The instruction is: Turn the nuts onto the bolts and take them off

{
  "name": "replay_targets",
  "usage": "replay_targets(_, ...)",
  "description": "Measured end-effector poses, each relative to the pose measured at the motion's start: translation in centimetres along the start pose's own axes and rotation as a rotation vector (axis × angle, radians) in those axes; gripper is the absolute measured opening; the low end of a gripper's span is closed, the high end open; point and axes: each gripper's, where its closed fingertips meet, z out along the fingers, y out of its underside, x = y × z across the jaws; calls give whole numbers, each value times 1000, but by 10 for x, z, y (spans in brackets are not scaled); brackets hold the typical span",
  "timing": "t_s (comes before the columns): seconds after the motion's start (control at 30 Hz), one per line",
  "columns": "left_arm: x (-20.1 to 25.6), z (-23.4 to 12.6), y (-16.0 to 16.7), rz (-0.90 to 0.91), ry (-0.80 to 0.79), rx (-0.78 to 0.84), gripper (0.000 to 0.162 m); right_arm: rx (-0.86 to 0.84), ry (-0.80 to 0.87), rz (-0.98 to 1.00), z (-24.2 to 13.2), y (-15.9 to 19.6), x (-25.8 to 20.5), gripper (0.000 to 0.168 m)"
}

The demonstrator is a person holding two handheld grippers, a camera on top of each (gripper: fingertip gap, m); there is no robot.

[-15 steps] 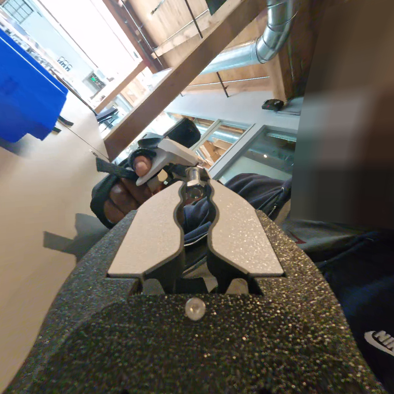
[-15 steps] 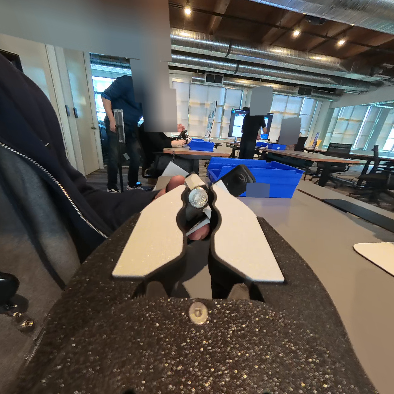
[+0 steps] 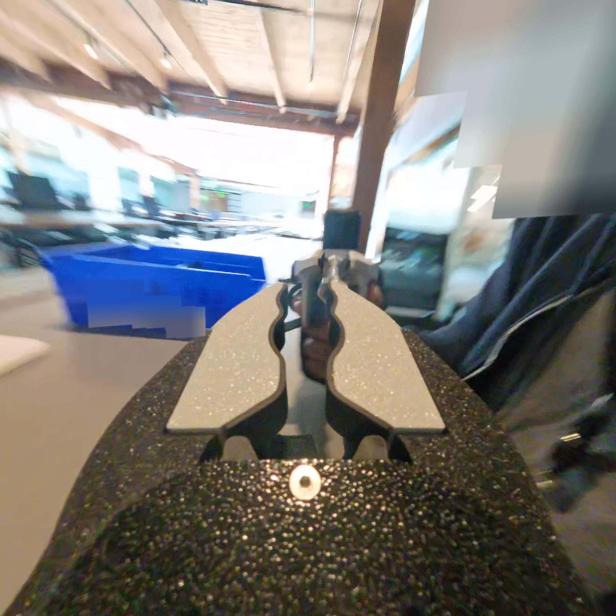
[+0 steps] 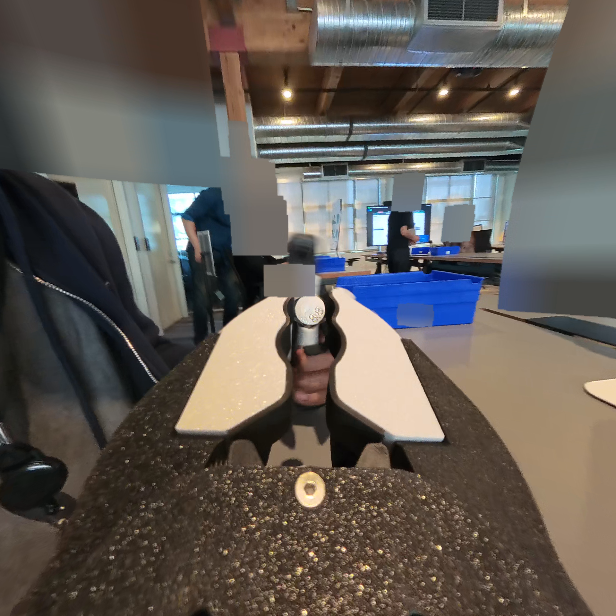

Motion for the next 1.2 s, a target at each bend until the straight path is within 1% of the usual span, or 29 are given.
replay_targets(0.03, 3, 2, 2, 146, -35, -31, 20, 2, -6, 6, 0, 0, 0, 17)
replay_targets(0.07, 9, 4, 3, 253, -36, -46, 20, 4, -14, 12, 0, 1, -1, 17)
replay_targets(0.13, 20, 9, 2, 368, -31, -40, 21, 4, -18, 13, 0, 1, -2, 17)
replay_targets(0.2, 21, 12, 4, 392, -41, -47, 24, 3, -22, 14, -1, 1, -1, 17)
replay_targets(0.3, 18, 15, 11, 382, -54, -83, 28, -6, -35, 14, 0, 3, -4, 17)
replay_targets(0.33, 18, 15, 12, 377, -51, -90, 27, -15, -37, 9, 1, 4, -5, 17)
replay_targets(0.43, 21, 17, 16, 389, -38, -108, 18, -29, -43, 0, 3, 7, -7, 17)
replay_targets(0.47, 21, 17, 17, 385, -37, -116, 17, -30, -42, 1, 3, 7, -7, 17)
replay_targets(0.53, 20, 16, 18, 313, -26, -149, 17, -37, -33, -6, 3, 8, -6, 17)
replay_targets(0.6, 20, 17, 18, 184, -3, -178, 18, -40, -24, -16, 2, 8, -6, 17)
replay_targets(0.63, 21, 17, 18, 92, 15, -191, 18, -39, -24, -18, 2, 8, -6, 17)
replay_targets(0.67, 23, 17, 18, -39, 47, -201, 18, -41, -24, -26, 1, 8, -6, 18)
replay_targets(0.73, 26, 15, 17, -383, 139, -186, 18, -58, -20, -51, 2, 10, -6, 17)
replay_targets(0.8, 29, 11, 15, -702, 248, -122, 18, -83, -14, -88, 4, 13, -8, 17)
replay_targets(0.87, 28, 9, 14, -867, 333, -50, 18, -108, 7, -129, 6, 15, -10, 17)
replay_targets(0.93, 27, 9, 15, -949, 381, -17, 17, -118, 19, -151, 6, 16, -10, 17)
replay_targets(1.07, 26, 9, 15, -978, 412, 10, 17, -124, 30, -177, 7, 15, -11, 17)
replay_targets(1.13, 26, 10, 14, -923, 395, 5, 18, -112, 27, -163, 7, 13, -10, 17)
replay_targets(1.2, 27, 9, 10, -804, 372, -1, 28, -82, 24, -134, 4, 8, -8, 17)
